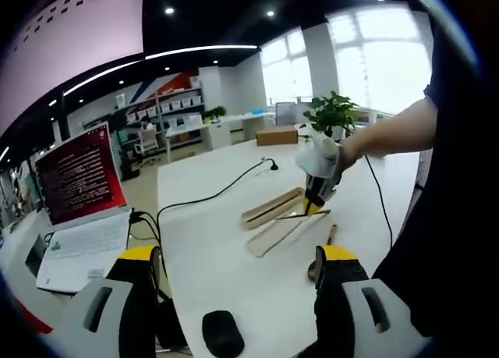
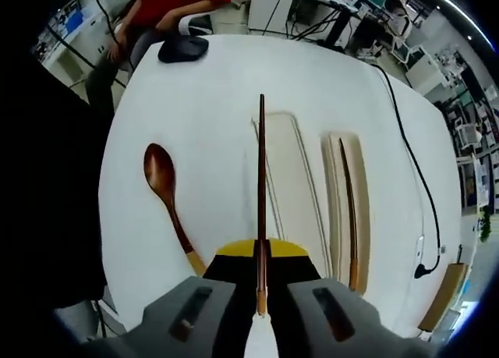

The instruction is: Arrange the utensils inside the cutlery case until each visible utensil rests in its matching compartment.

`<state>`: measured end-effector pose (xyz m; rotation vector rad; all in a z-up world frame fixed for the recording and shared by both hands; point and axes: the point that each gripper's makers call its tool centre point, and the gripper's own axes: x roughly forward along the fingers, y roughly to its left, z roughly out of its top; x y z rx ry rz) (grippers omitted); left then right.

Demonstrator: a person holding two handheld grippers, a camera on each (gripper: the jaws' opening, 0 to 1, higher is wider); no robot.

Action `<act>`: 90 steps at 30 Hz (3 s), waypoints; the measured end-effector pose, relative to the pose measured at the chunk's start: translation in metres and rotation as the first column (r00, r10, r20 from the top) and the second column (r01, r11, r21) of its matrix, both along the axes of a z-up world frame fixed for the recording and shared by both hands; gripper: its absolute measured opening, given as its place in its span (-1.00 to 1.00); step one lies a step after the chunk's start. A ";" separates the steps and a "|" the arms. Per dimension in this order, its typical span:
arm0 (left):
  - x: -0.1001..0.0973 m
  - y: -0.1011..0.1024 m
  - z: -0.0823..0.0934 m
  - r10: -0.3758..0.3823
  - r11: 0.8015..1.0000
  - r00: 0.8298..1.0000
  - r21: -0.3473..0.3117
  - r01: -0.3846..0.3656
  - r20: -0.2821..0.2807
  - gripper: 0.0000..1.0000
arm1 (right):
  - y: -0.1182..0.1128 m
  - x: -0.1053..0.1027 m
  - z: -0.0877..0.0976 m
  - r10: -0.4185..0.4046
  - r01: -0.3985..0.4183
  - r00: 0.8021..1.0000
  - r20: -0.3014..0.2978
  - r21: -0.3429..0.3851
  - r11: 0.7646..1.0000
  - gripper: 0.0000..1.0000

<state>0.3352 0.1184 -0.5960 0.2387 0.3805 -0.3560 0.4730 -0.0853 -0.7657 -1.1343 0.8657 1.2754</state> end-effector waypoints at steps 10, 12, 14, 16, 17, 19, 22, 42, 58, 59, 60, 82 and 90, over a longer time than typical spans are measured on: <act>-0.005 0.017 -0.007 0.014 1.000 1.000 -0.008 -0.014 -0.011 0.68 | -0.003 0.013 0.008 0.008 -0.008 1.000 0.016 -0.025 1.000 -1.00; -0.005 0.016 -0.009 0.015 1.000 1.000 -0.007 -0.015 -0.014 0.68 | -0.002 0.017 0.010 0.005 -0.005 1.000 0.018 -0.030 1.000 -1.00; -0.005 0.016 -0.009 0.018 1.000 1.000 -0.008 -0.018 -0.014 0.68 | -0.003 0.019 0.012 0.008 -0.007 1.000 0.020 -0.036 0.999 -1.00; -0.006 0.017 -0.005 0.020 1.000 1.000 -0.006 -0.020 -0.014 0.68 | -0.003 0.019 0.014 0.008 -0.007 1.000 0.012 -0.043 0.999 -1.00; -0.006 0.017 -0.005 0.020 1.000 1.000 -0.005 -0.020 -0.014 0.68 | -0.003 0.019 0.014 0.008 -0.007 1.000 0.008 -0.044 0.999 -1.00; -0.005 0.017 -0.005 0.020 1.000 1.000 -0.004 -0.020 -0.014 0.68 | -0.003 0.020 0.016 0.009 -0.008 1.000 0.009 -0.046 0.999 -1.00; -0.005 0.015 -0.004 0.021 1.000 1.000 -0.002 -0.021 -0.012 0.68 | -0.004 0.021 0.019 0.005 -0.005 1.000 0.005 -0.052 0.999 -1.00; 0.004 0.012 -0.006 0.010 1.000 1.000 -0.020 -0.011 -0.015 0.69 | -0.007 0.040 0.050 -0.001 0.003 0.999 0.041 -0.052 0.999 -1.00; 0.000 0.016 -0.011 0.026 0.999 0.999 -0.031 -0.026 -0.021 0.68 | -0.010 0.066 0.070 -0.019 0.023 0.995 0.096 -0.039 0.999 -1.00; 0.000 0.016 -0.011 0.027 0.999 0.999 -0.028 -0.027 -0.022 0.68 | -0.009 0.067 0.071 -0.019 0.022 0.995 0.098 -0.038 0.999 -1.00; -0.001 0.016 -0.011 0.027 0.999 0.999 -0.028 -0.028 -0.022 0.68 | -0.008 0.069 0.073 -0.018 0.022 0.995 0.100 -0.038 0.999 -1.00; -0.014 0.027 -0.015 0.071 0.997 0.997 -0.040 -0.072 -0.036 0.69 | 0.014 0.094 0.079 0.016 -0.010 0.992 0.125 -0.047 0.999 -1.00; -0.018 0.032 -0.016 0.086 0.996 0.995 -0.035 -0.088 -0.051 0.69 | 0.021 0.098 0.075 0.032 -0.026 0.992 0.125 -0.052 0.998 -1.00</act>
